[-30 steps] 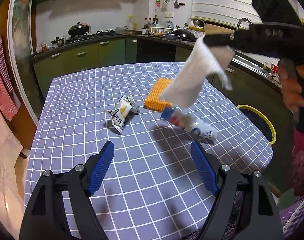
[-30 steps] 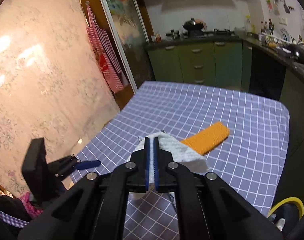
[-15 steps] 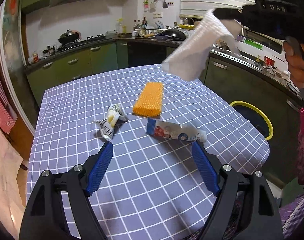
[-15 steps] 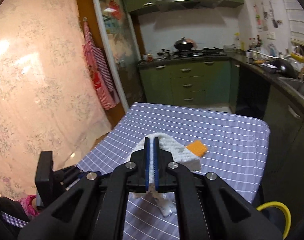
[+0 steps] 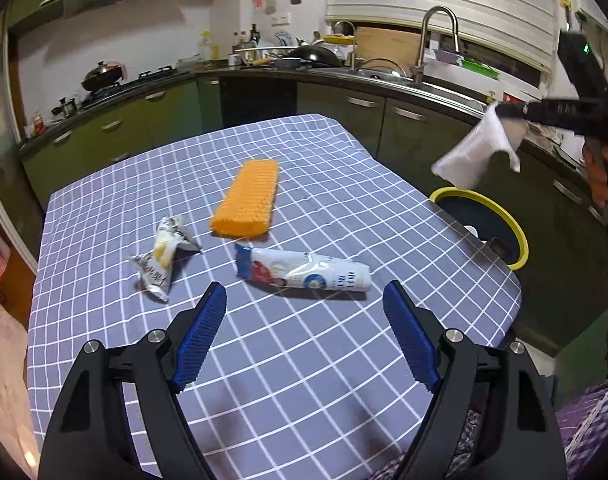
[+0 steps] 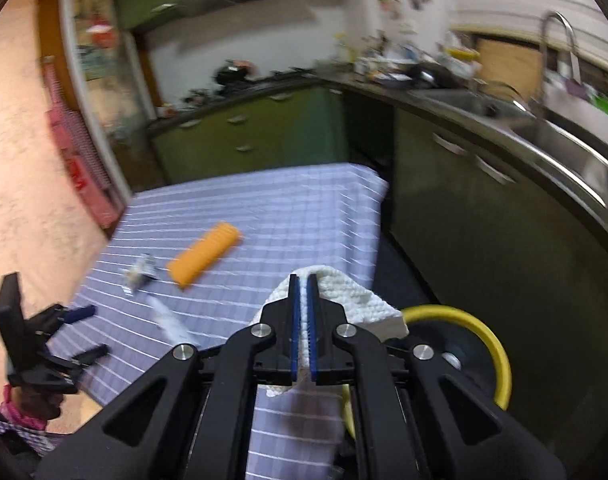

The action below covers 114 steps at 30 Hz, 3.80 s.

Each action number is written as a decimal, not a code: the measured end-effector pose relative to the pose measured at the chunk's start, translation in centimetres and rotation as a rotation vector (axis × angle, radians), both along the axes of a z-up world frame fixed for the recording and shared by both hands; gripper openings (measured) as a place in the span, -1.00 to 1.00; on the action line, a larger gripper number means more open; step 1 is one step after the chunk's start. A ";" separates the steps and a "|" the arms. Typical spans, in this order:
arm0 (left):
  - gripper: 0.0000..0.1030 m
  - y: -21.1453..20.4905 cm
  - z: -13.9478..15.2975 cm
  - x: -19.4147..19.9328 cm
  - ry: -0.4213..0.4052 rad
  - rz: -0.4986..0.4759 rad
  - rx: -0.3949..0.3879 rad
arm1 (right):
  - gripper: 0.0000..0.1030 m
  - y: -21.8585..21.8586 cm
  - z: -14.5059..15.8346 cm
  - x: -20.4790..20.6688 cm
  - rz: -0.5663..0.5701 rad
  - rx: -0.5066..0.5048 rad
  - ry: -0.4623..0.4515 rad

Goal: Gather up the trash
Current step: 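Lift the white towel over the bin and open the right tool, then grasp the orange foam net sleeve with the left tool and lift, then carry the foam net sleeve over the bin and open the left tool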

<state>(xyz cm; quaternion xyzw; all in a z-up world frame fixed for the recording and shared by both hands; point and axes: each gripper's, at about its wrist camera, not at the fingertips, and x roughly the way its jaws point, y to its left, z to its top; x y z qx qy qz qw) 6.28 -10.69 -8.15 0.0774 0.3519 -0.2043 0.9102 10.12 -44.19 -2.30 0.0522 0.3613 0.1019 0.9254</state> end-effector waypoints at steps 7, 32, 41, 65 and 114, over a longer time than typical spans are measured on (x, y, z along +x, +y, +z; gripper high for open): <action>0.55 -1.8 0.3 0.2 -0.008 -0.033 0.026 | -0.92 -4.7 -4.1 0.7 -0.165 -0.039 0.068; 0.61 -1.3 -2.4 5.2 0.100 0.016 0.000 | 0.08 -2.2 -8.3 2.1 -0.086 0.003 0.142; 0.61 -2.0 -1.0 13.5 0.136 0.016 0.045 | 0.08 -0.6 -8.8 2.9 -0.039 0.015 0.154; -0.70 -4.2 -6.0 23.5 0.292 0.028 0.113 | 0.09 -0.7 -9.5 3.3 -0.020 0.047 0.169; 0.56 -33.4 -4.8 7.7 0.211 -0.525 0.160 | 0.14 -17.0 -9.8 -9.4 -0.420 0.132 0.090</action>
